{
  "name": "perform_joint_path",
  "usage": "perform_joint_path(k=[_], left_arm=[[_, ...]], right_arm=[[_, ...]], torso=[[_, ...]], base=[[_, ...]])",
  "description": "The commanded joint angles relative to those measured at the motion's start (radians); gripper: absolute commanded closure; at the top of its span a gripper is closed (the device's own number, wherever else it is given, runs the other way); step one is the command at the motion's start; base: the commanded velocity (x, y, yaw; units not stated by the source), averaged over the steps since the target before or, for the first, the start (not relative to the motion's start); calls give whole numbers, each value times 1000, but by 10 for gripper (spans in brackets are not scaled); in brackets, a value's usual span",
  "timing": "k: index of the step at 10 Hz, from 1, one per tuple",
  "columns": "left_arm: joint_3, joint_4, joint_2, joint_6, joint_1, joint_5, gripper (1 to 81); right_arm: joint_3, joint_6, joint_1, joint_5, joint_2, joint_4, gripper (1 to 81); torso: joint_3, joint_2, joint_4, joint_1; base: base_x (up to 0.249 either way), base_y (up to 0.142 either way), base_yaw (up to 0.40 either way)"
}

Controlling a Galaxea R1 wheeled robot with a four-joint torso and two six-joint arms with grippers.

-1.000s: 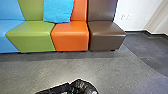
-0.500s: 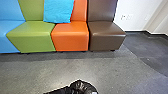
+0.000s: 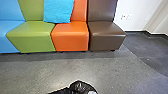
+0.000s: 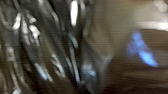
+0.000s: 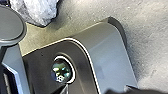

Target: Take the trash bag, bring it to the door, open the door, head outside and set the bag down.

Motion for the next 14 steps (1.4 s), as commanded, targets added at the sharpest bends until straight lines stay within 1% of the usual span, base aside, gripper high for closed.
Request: perform_joint_path(k=[1,2,4,5,6,7,8,11,13,14], left_arm=[[-21,59,-8,4,1,123,811],[-23,59,-11,4,2,123,811],[-21,60,-13,4,4,125,811],[-17,62,-11,10,7,126,811],[-15,66,-8,34,8,126,811],[-17,66,-10,51,13,126,811],[-18,66,-17,59,17,126,811],[-15,63,-46,59,36,126,811],[-15,63,-49,59,45,126,811],[-15,65,-51,59,50,126,811]], right_arm=[[77,-1,41,-22,-105,19,10],[97,-1,46,-11,-125,19,10],[99,-1,47,-11,-131,19,10],[97,-1,44,-11,-131,19,10],[96,-1,44,-11,-131,19,10],[91,-1,46,-11,-126,19,10],[87,-1,47,-11,-120,19,10],[85,-1,47,-11,-105,17,10],[82,-1,44,-11,-99,13,10],[67,-1,44,-11,-83,11,10]], torso=[[0,0,0,0],[0,0,0,0],[0,0,0,0],[0,100,0,-64],[0,101,0,-65],[0,110,0,-71],[0,131,0,-85],[0,241,0,-154],[-1,317,0,-200],[81,355,0,-224]], base=[[0,0,0],[0,0,0],[0,0,0],[0,0,0],[0,0,0],[0,0,0],[0,0,0],[0,0,0],[0,0,0],[0,0,0]])
